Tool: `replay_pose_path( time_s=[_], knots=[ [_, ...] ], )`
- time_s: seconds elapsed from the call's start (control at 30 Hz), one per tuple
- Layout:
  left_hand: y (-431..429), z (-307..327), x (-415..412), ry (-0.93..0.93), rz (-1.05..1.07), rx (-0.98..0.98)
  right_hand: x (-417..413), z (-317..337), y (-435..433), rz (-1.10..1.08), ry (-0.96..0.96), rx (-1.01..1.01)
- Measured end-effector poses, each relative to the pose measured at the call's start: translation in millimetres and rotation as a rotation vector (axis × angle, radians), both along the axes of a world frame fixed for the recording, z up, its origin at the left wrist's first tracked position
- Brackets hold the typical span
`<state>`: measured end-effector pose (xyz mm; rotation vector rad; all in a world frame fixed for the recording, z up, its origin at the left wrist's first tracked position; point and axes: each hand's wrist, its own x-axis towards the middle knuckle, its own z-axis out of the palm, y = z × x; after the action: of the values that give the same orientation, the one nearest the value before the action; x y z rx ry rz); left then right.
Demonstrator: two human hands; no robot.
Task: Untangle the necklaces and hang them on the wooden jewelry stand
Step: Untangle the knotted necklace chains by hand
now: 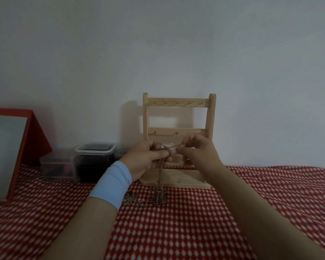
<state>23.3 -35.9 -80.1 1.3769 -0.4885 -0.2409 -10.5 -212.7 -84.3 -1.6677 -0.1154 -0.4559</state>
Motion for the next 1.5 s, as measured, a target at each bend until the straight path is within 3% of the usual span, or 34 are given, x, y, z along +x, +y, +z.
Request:
replay_pose_path(
  time_s=[0.1, 0.33, 0.53, 0.6, 0.77, 0.93, 1.0, 1.27, 1.5],
  knots=[
    [-2, 1, -2, -0.055, 0.037, 0.053, -3, 4, -1, -0.070, -0.018, -0.179],
    [-3, 7, -8, -0.178, 0.045, 0.274, -10, 11, -2, 0.004, 0.103, -0.391],
    [-1, 6, -5, -0.098, 0.110, 0.339, -3, 6, -9, -0.081, 0.117, -0.492],
    [2, 4, -2, -0.058, 0.095, 0.276, -3, 5, -8, -0.035, 0.128, -0.403],
    [3, -3, 1, 0.089, 0.033, 0.026, 0, 5, -7, 0.303, 0.264, 0.419],
    [1, -13, 9, 0.185, 0.025, -0.009, 0, 6, -9, 0.379, 0.182, 0.757],
    [4, -15, 12, 0.156, 0.053, 0.054, -2, 8, -11, 0.391, 0.159, 0.788],
    [7, -5, 1, -0.161, 0.001, 0.533, -5, 12, -10, 0.413, 0.145, 0.458],
    [6, -2, -2, -0.286, 0.006, 0.706, -6, 16, -15, 0.409, 0.081, 0.441]
  ],
)
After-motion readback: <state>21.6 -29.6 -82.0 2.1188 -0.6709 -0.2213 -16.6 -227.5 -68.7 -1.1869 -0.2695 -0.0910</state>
